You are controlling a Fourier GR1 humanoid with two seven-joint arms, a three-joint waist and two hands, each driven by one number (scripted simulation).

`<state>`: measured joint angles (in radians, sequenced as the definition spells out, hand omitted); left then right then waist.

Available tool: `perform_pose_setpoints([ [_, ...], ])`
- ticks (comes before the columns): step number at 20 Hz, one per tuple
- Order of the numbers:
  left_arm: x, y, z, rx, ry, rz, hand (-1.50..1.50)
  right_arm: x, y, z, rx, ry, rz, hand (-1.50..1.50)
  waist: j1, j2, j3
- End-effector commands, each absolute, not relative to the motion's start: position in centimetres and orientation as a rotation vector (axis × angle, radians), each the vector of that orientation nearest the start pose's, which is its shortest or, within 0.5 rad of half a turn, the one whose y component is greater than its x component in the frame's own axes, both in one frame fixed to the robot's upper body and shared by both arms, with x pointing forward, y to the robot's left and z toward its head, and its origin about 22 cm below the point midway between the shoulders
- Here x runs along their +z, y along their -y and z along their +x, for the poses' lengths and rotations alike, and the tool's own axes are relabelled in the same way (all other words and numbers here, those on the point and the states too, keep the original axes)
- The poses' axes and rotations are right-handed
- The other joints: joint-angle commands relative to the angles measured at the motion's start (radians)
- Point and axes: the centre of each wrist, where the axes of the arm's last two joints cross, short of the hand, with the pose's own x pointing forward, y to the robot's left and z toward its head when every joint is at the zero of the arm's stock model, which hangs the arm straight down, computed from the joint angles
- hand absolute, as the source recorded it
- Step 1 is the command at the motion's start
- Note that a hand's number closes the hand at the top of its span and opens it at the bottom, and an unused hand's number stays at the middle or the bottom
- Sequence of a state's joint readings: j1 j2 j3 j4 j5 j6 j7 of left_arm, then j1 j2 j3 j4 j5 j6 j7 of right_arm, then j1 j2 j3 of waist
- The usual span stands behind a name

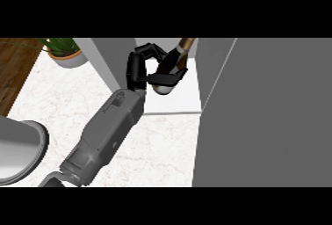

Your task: Pick up the wine, place it into the cabinet and close the cabinet

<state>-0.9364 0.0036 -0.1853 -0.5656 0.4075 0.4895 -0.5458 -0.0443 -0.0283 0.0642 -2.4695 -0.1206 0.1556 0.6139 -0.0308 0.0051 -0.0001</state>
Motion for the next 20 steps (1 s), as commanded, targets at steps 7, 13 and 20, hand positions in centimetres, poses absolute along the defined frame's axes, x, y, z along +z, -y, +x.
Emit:
perform_pose_setpoints([
  [7, 4.6, -9.1, 42.8, 0.082, 1.935, 0.157, 1.5, 19.9, 21.7, 14.7, 0.258, 1.944, 0.25, -1.5, -0.012, 0.007, 0.0],
  [13, 5.3, -9.9, 43.7, 0.159, 1.868, 0.143, 1.5, 19.7, 21.8, 15.0, 0.248, 1.933, 0.264, -1.5, -0.016, 0.011, 0.0],
  [20, 5.1, -10.9, 43.9, 0.283, 1.831, 0.07, 1.5, 20.2, 21.3, 13.0, 0.292, 1.928, 0.289, -1.5, -0.034, 0.013, -0.001],
])
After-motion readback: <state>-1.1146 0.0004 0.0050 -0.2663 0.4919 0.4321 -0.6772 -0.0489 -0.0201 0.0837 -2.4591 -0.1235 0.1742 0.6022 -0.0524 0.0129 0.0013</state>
